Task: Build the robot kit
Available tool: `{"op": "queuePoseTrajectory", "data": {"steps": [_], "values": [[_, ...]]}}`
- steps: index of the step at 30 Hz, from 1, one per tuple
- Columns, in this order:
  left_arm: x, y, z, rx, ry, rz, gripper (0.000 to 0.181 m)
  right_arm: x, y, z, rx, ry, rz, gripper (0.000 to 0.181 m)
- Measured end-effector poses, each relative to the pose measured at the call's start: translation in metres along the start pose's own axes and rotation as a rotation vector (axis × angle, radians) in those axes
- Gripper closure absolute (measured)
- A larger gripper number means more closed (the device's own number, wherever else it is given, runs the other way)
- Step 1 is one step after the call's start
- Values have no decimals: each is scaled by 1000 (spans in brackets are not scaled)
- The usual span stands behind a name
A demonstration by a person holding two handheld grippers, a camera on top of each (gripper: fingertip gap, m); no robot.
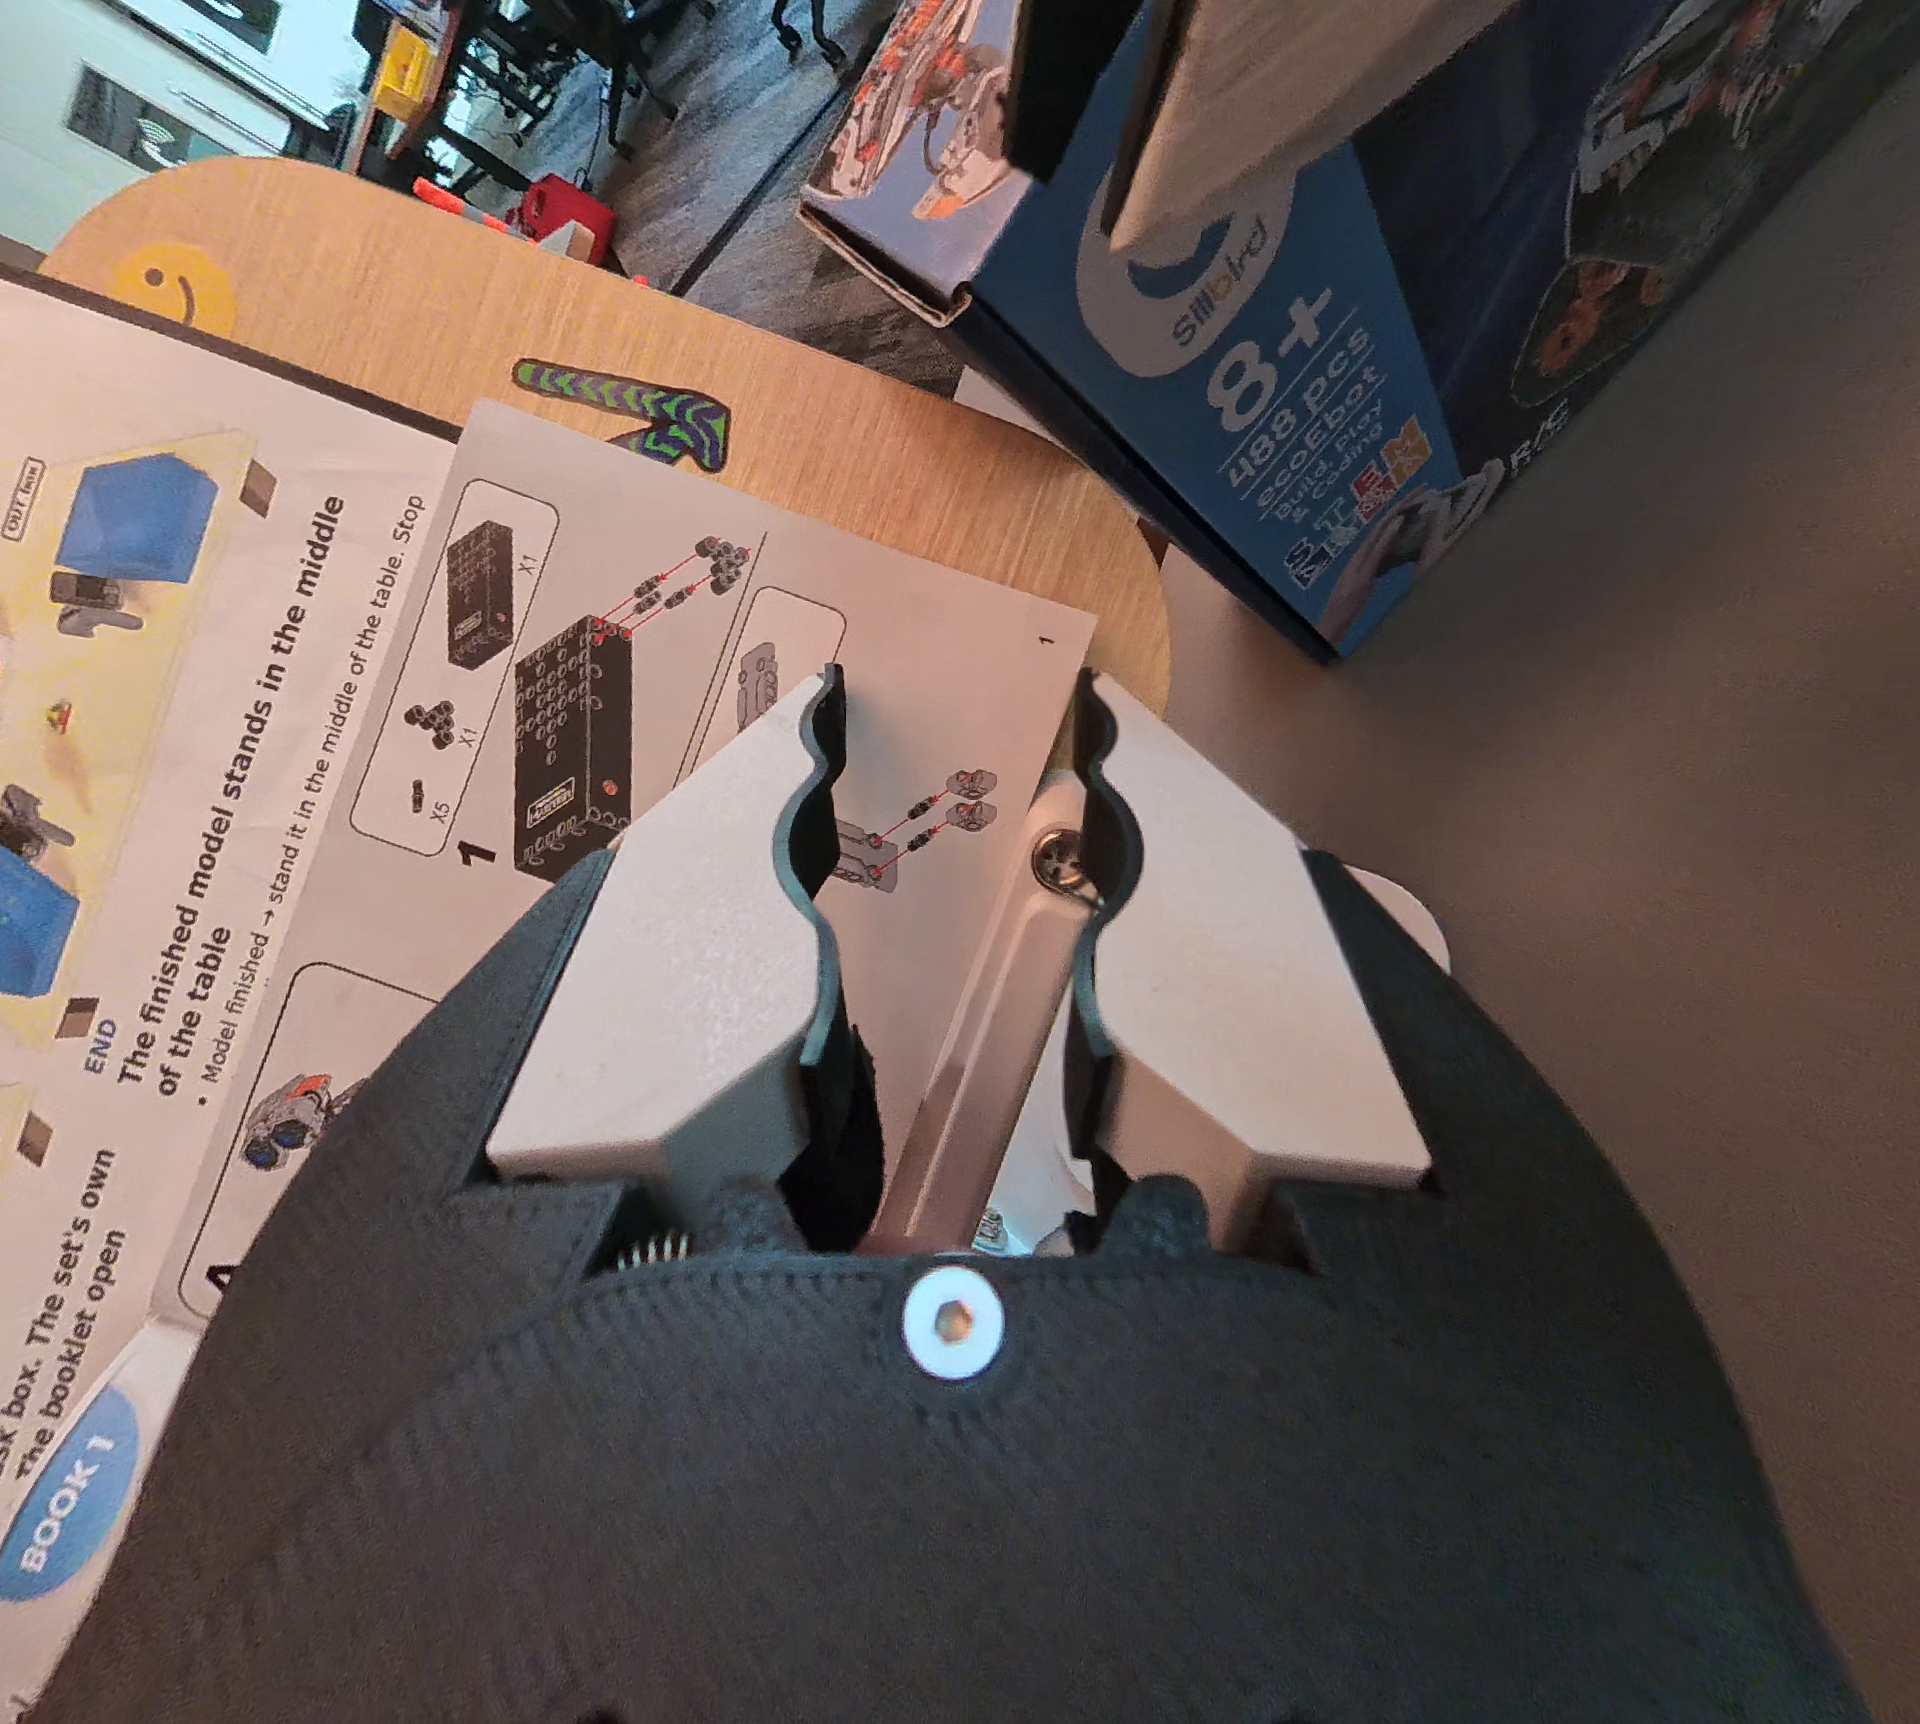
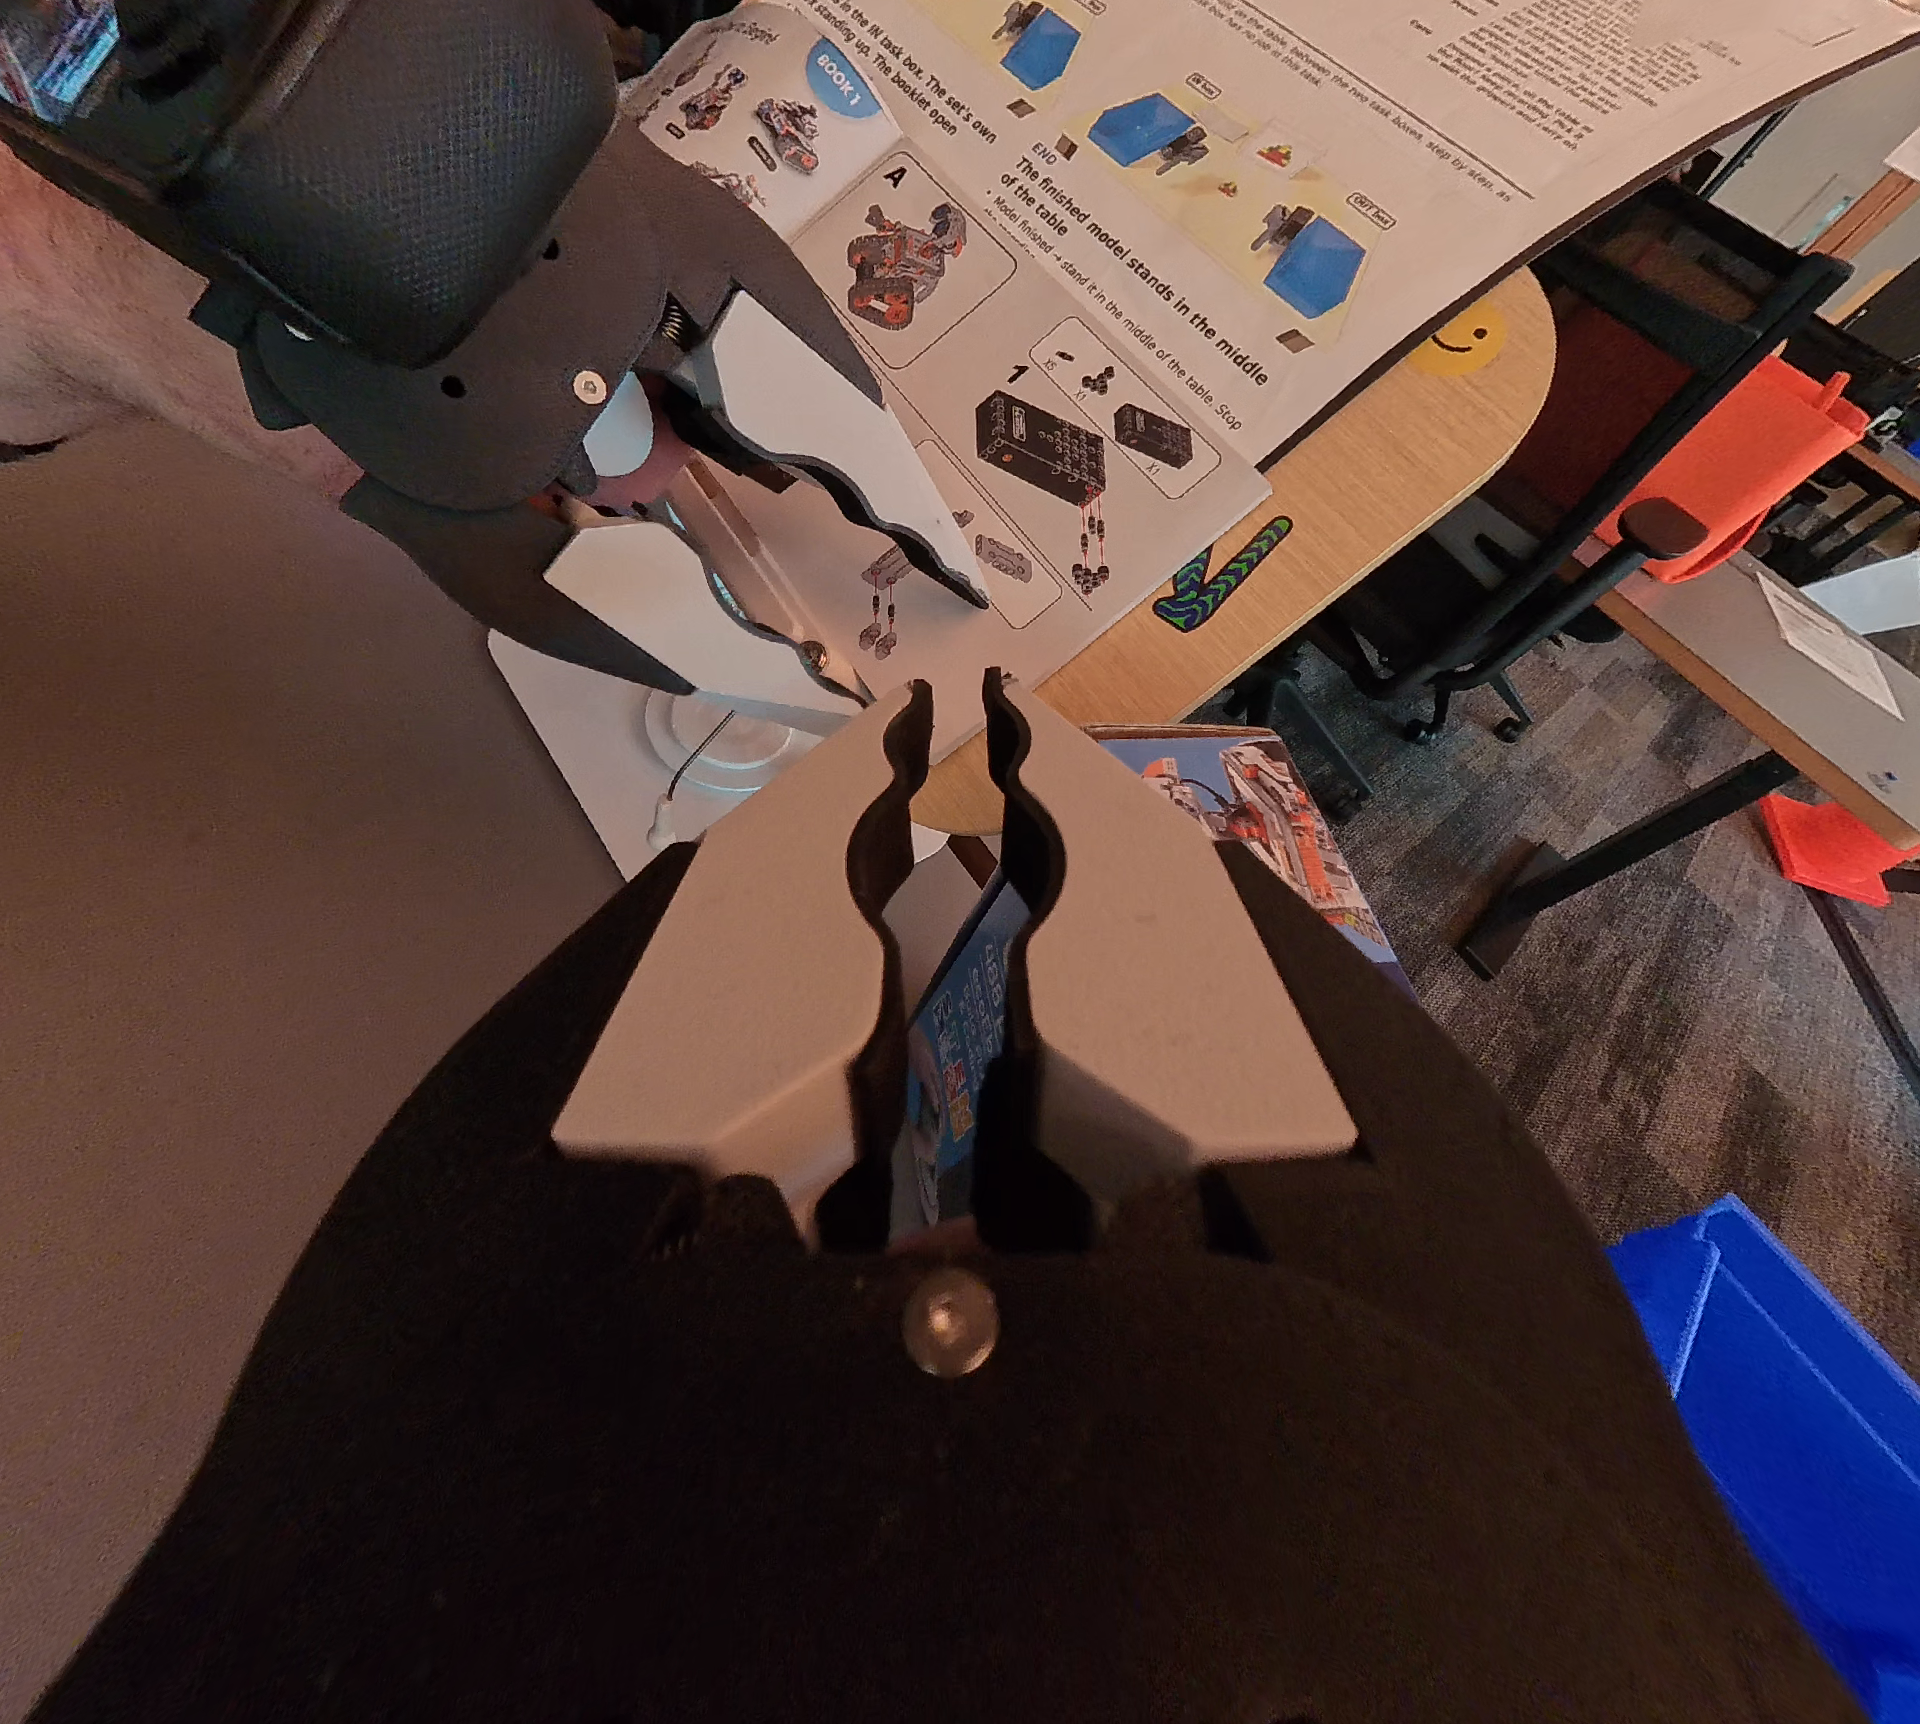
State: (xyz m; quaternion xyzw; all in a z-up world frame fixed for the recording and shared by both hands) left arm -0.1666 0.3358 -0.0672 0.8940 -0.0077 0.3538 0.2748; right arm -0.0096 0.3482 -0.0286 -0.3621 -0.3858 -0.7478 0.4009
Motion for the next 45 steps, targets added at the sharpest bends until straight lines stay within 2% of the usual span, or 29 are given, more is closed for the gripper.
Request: {"op": "queuePoseTrajectory", "data": {"steps": [10, 17, 21, 23, 27, 32, 38, 42, 45], "values": [[0, 2, -9, -89, 100, 17, 140, -2, 1, 2, 1, -5, 8, 173], [0, 2, -8, -82, 93, 15, 141, -2, 1, 3, 2, -6, 11, 173], [-2, 3, -7, -107, 111, 27, 158, -4, 1, 4, 1, -9, 8, 173], [-4, 3, -5, -120, 115, 32, 177, -5, 0, 5, -1, -10, 3, 173], [-6, 4, -3, -132, 142, 64, 181, -8, -4, 3, 11, -21, -11, 173], [-9, 20, -12, -157, 269, 172, 181, -12, -17, -2, 33, -75, -59, 170], [-22, 51, -22, -263, 424, 352, 181, -6, -45, -16, 50, -168, 18, 150], [-31, 62, -26, -275, 425, 389, 181, 0, -55, -17, 73, -199, 111, 143], [-34, 61, -28, -288, 418, 392, 181, 3, -58, -19, 98, -187, 158, 146]]}}
Point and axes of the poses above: each gripper's, where its closed fingertips meet, y back along the fingers, x out of its top, z = x × y across the jaws, the point moved 10 cm from there along y, back along the fingers, and after that the axes turned 6 degrees about y, right-handed, at the moved point
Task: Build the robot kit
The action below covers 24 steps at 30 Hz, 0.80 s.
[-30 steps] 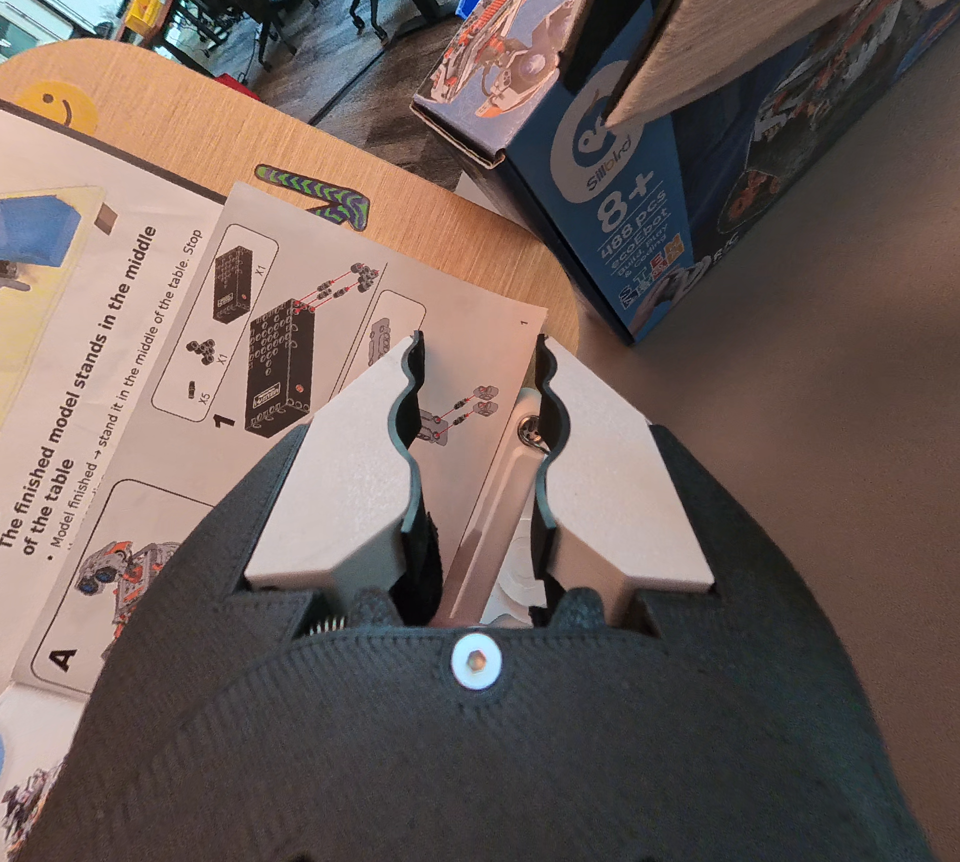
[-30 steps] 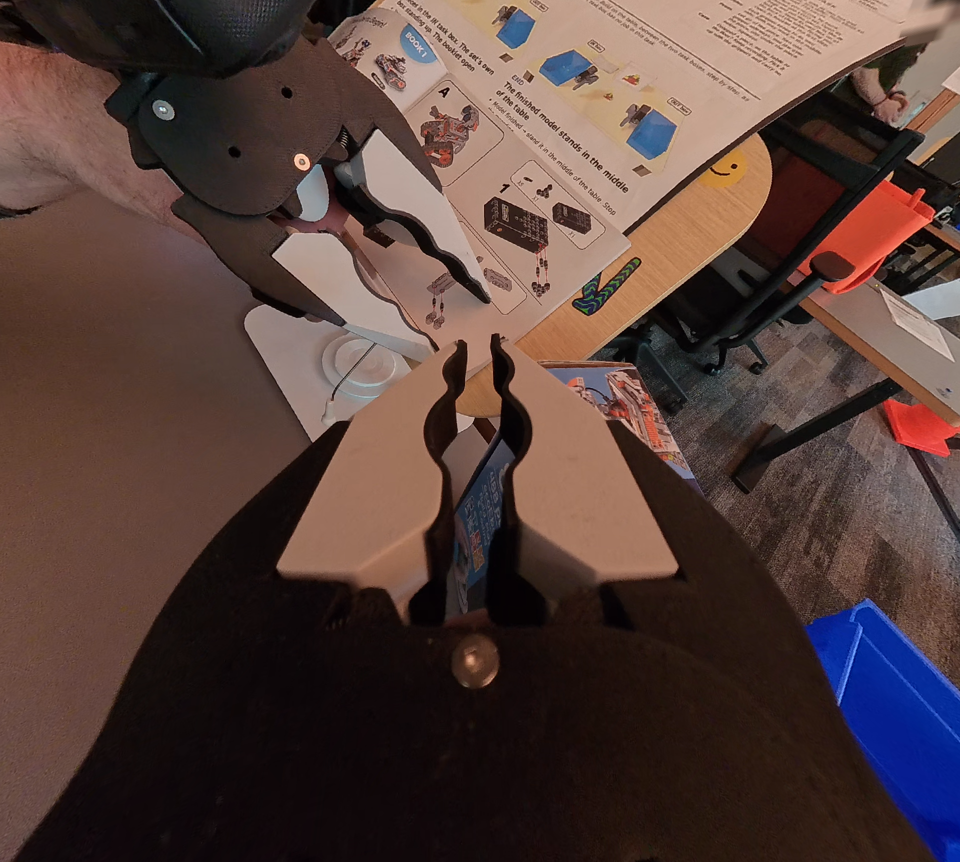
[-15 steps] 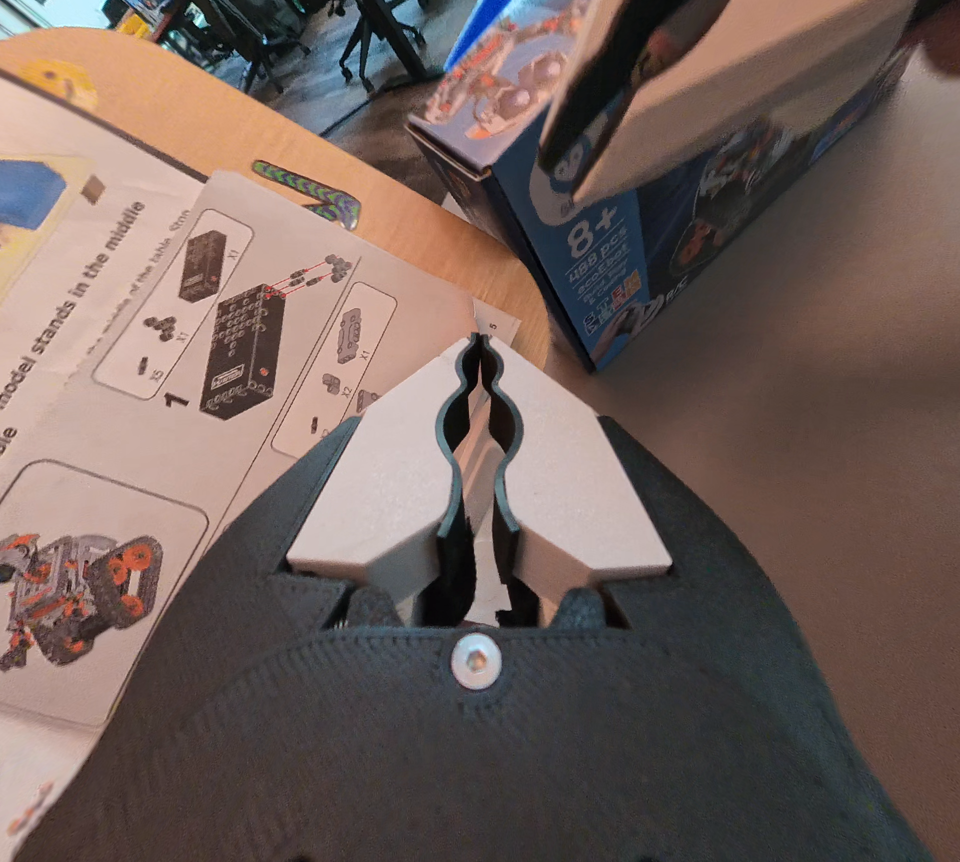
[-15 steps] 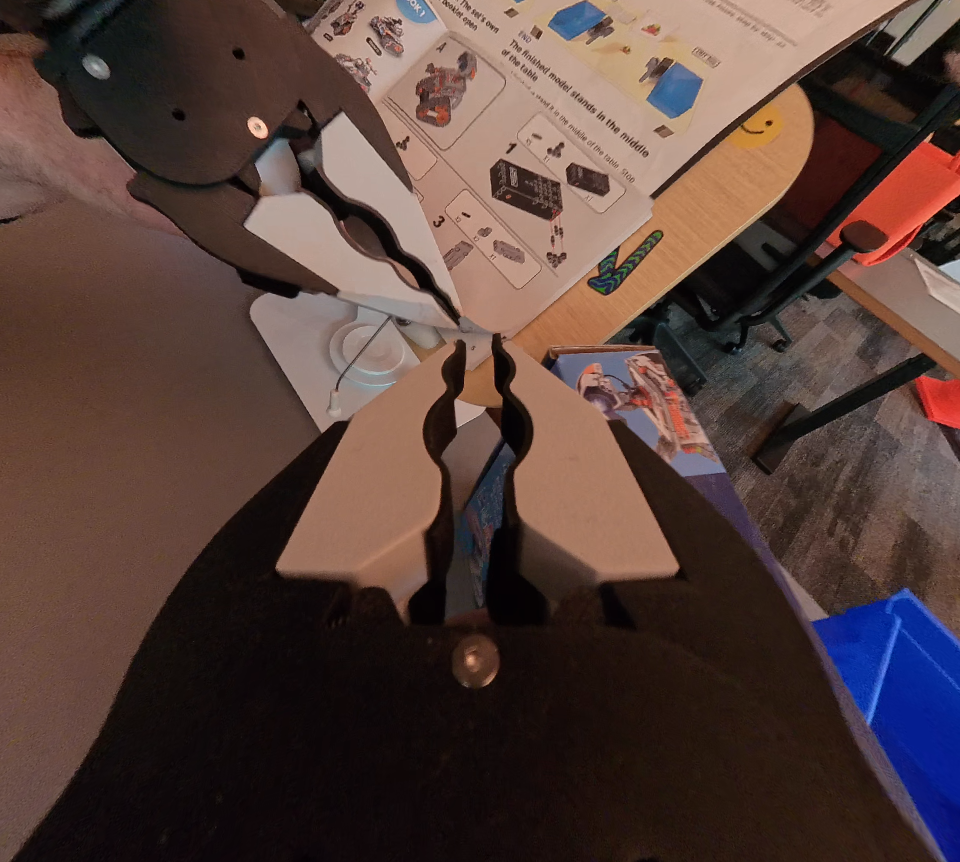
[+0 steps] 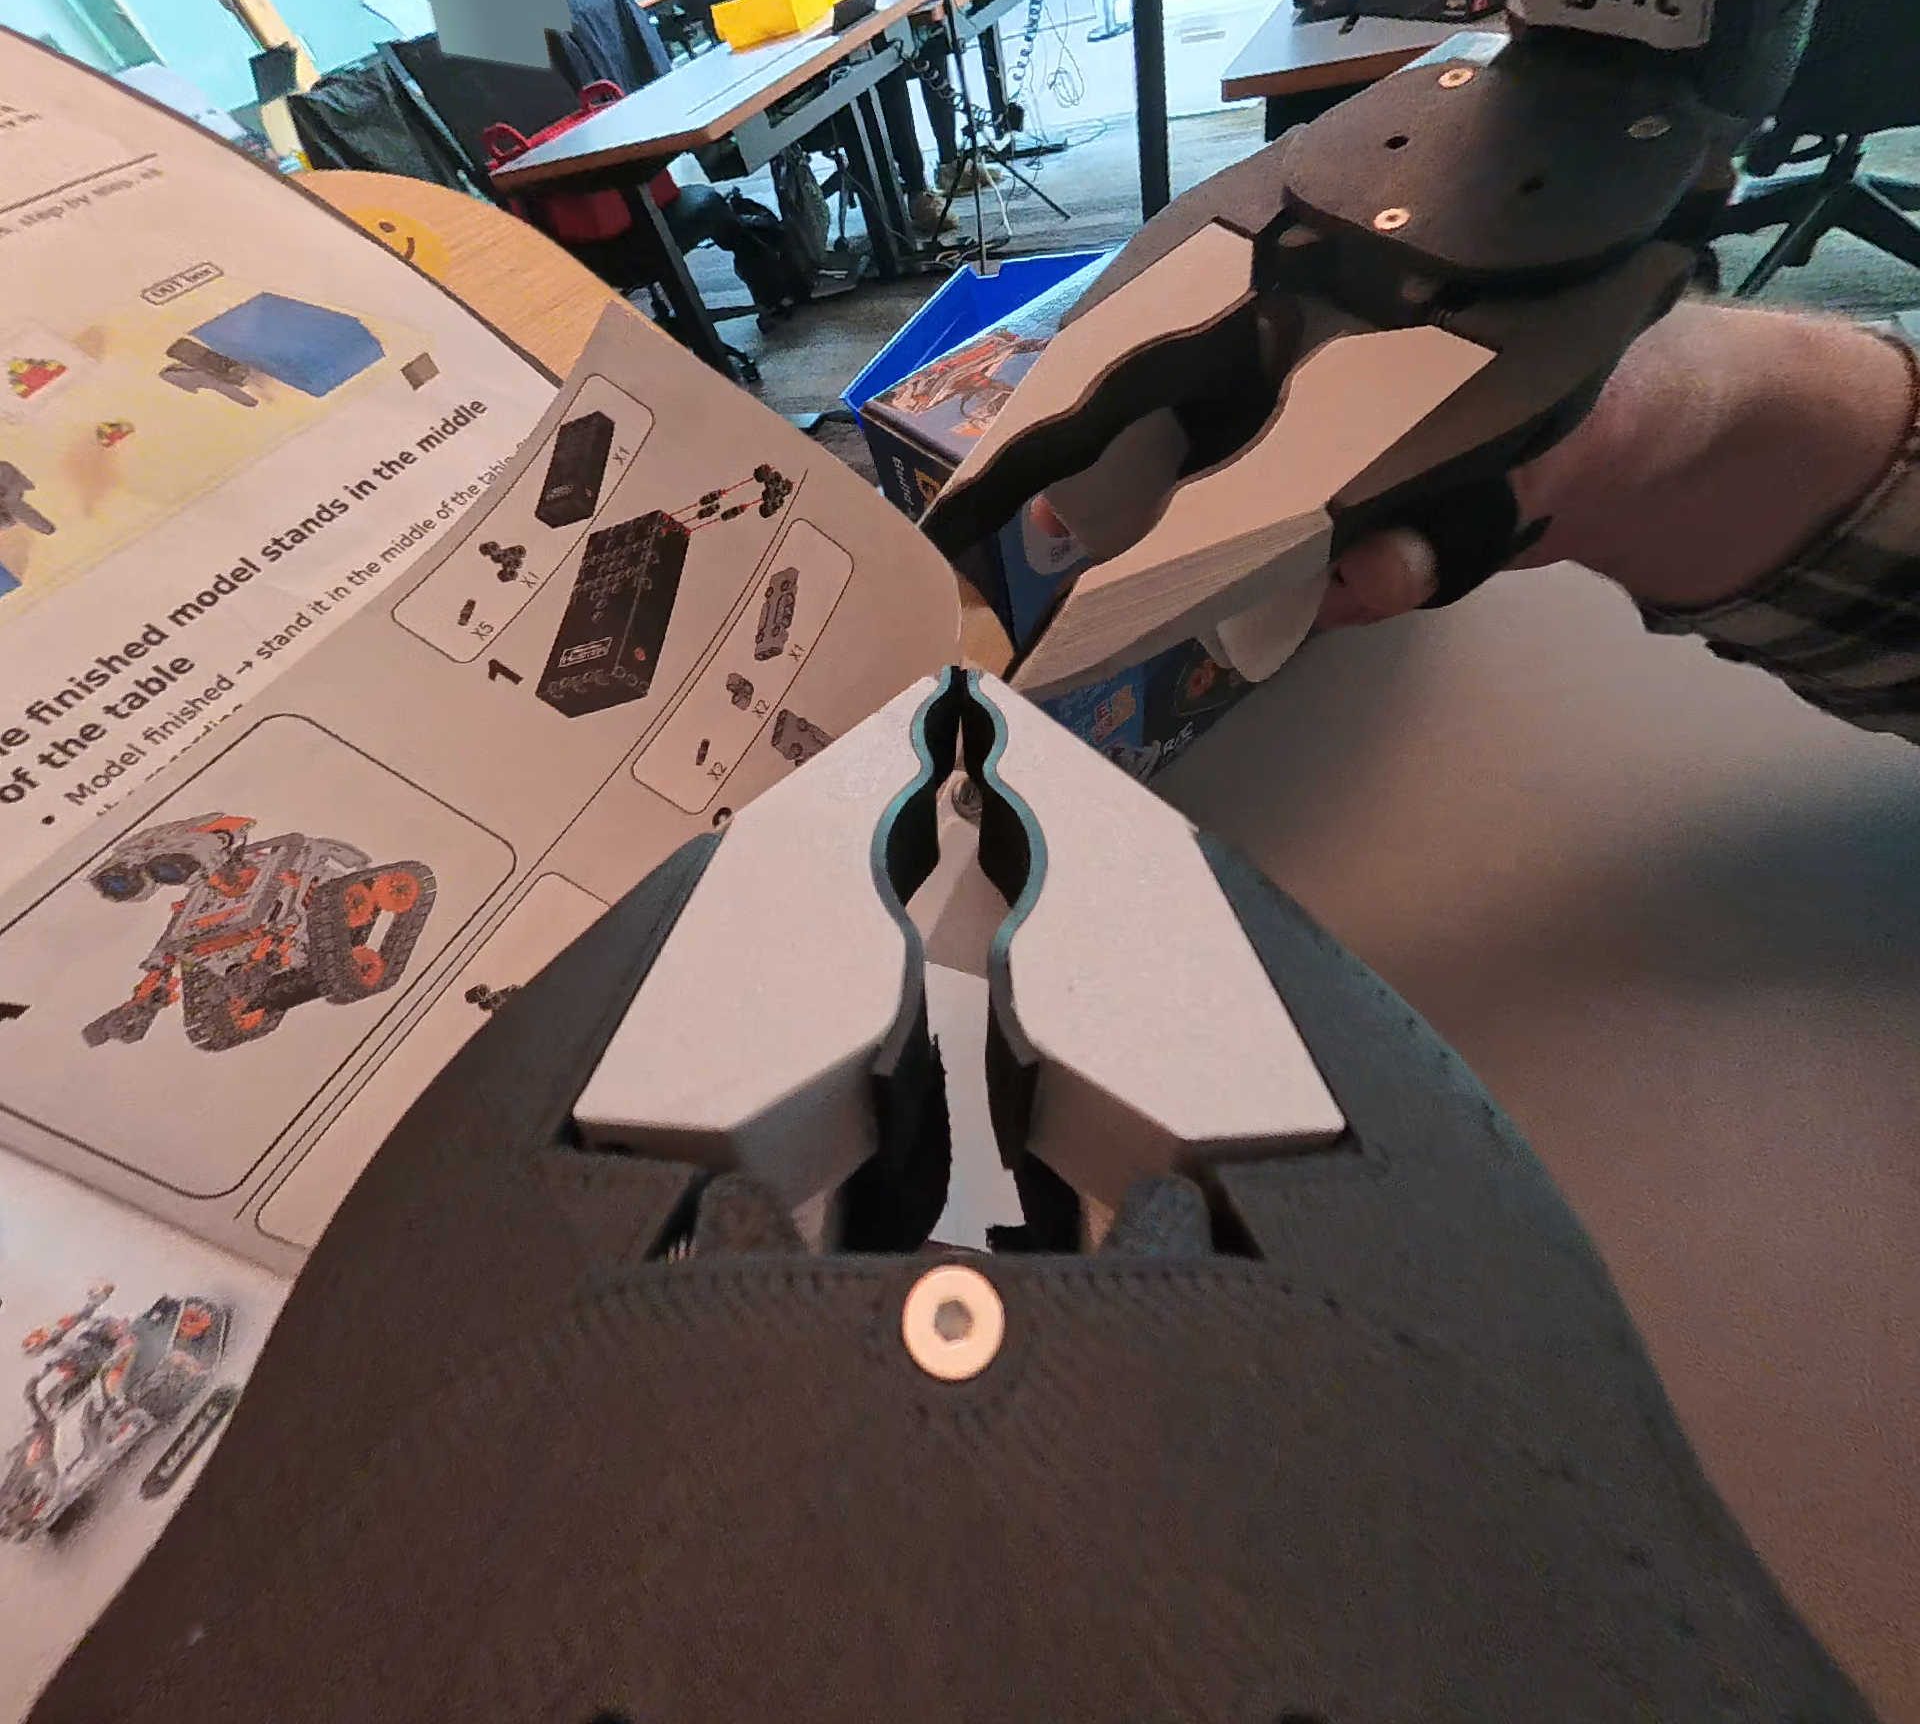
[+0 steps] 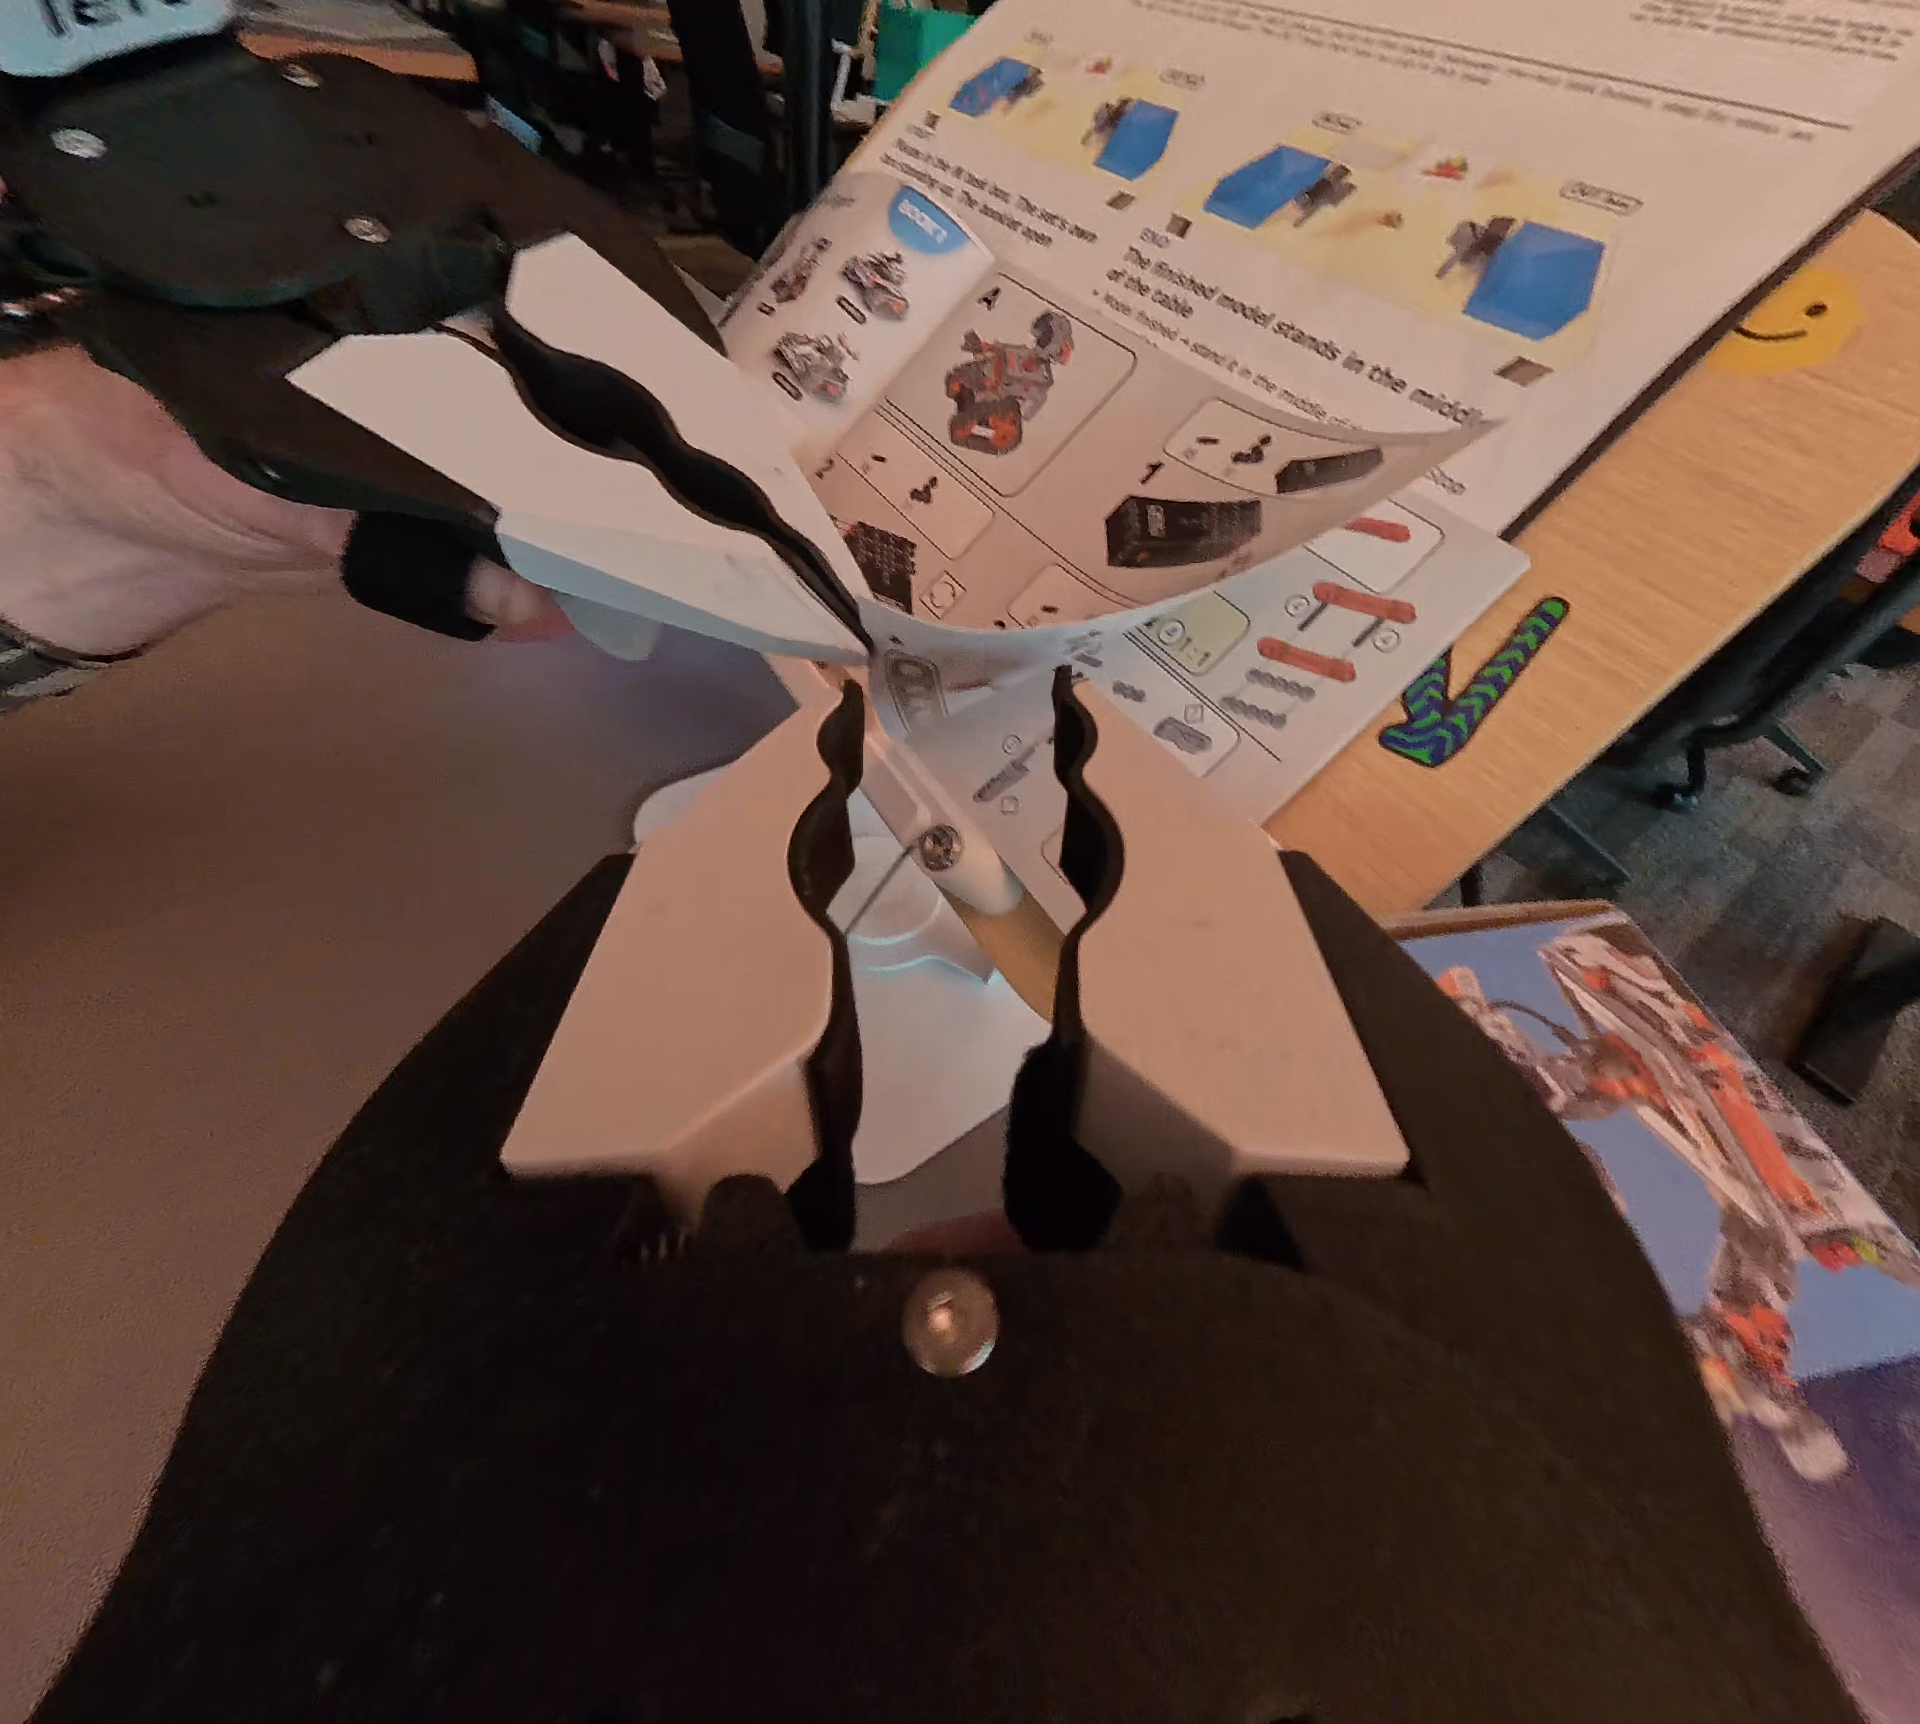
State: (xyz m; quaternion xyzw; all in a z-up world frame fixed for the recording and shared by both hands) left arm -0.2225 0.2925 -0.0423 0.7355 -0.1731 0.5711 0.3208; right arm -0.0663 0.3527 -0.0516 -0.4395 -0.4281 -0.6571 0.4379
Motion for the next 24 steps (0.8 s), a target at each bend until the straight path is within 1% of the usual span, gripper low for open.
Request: {"op": "queuePoseTrajectory", "data": {"steps": [5, 10, 12, 14, 17, 21, 24], "values": [[1, -2, -3, -46, -18, 25, 181, -2, 1, 0, 17, -6, 46, 155], [-2, 0, -5, -77, -21, 27, 181, -6, 1, 2, 74, -72, 112, 165], [-4, 1, -6, -82, -7, 29, 181, -8, -1, 1, 68, -36, 115, 162], [-5, 2, -6, -94, 11, 41, 181, -9, -4, -3, 53, 31, 90, 155], [-6, 2, -6, -104, 24, 54, 181, -9, -10, -13, -17, 171, 49, 150], [-3, 2, -5, -92, 4, 50, 181, -6, -13, -17, -86, 233, 46, 161], [-1, 3, -6, -90, -14, 40, 181, -6, -13, -18, -76, 229, 60, 170]]}}
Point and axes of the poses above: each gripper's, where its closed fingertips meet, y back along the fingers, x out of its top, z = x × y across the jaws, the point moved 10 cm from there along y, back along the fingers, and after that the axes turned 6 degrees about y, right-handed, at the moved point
